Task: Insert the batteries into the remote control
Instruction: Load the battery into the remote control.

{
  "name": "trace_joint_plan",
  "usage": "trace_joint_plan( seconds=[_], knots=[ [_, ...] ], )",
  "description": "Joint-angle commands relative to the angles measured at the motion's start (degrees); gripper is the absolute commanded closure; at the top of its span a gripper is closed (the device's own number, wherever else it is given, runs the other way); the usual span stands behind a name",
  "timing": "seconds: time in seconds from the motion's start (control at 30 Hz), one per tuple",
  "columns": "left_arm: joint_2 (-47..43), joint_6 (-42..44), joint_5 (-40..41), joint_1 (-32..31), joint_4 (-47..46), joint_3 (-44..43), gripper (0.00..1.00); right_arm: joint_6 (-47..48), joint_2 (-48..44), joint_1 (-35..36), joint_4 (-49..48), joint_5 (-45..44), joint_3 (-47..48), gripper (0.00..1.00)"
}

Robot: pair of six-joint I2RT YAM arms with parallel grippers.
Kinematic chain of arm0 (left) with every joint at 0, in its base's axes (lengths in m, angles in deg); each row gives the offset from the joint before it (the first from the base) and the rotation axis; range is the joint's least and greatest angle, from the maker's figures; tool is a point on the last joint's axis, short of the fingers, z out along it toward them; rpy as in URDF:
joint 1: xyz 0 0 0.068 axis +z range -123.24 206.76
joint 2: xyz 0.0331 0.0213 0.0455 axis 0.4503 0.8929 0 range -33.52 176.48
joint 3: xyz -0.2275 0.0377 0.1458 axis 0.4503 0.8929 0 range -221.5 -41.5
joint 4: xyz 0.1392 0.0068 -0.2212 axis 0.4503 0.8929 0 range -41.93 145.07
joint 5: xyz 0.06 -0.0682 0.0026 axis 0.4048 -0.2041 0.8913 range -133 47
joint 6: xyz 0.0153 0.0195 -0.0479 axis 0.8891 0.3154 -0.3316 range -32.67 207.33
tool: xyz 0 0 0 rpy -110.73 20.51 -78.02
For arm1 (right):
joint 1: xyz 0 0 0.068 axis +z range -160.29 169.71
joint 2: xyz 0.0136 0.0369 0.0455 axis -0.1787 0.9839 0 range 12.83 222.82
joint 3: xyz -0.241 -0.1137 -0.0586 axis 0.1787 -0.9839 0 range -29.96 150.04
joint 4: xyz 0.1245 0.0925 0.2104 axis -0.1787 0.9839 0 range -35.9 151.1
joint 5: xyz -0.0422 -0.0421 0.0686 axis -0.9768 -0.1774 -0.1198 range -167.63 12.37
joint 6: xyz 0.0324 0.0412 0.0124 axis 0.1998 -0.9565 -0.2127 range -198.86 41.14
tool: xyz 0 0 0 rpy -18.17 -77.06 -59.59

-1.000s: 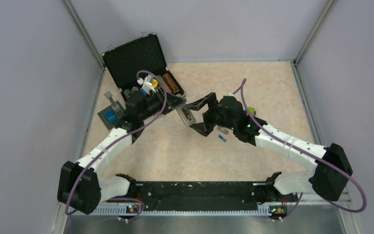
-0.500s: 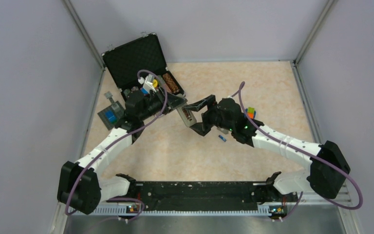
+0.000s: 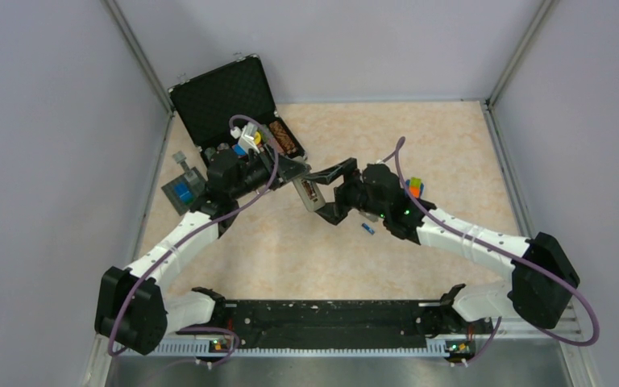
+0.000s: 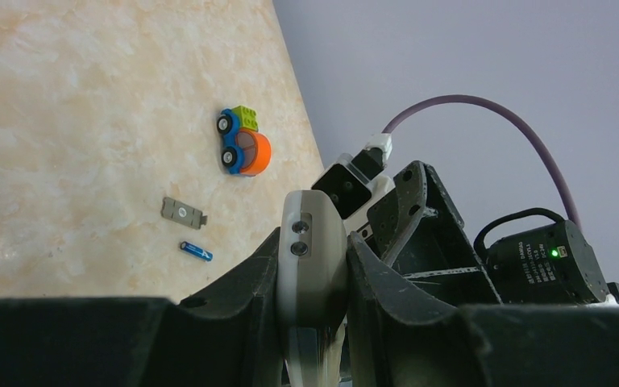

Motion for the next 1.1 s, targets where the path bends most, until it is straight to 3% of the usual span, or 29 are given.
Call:
trace_joint_plan(
  seconds=[0.0, 0.4, 0.77, 0.9, 1.07],
  knots=[
    [-1.08, 1.13, -1.28, -0.06, -3.87, -0.63, 1.0, -1.17, -0.07, -0.61, -3.14, 0.58, -0.22, 0.21],
    [-1.71, 1.22, -0.37, -0.08, -2.51, -0.81, 1.0, -1.84, -0.73, -0.61, -4.16, 0.91, -1.71, 0.44],
    [-1.38, -0.51, 2.11, -0.02, 7.35, -5.75, 1.0, -1.26, -0.93, -0.61, -7.69, 1.34, -3.73, 0.56],
    [-0.76, -2.31, 2.26, 0.05, 9.91, -7.27, 1.0, -2.41, -0.96, -0.68, -9.64, 1.69, -4.75, 0.66],
    [-0.32, -5.12, 1.48, 0.07, 11.1, -8.52, 1.0, -2.37, -0.55, -0.63, -9.16, 2.53, -4.36, 0.65]
  ],
)
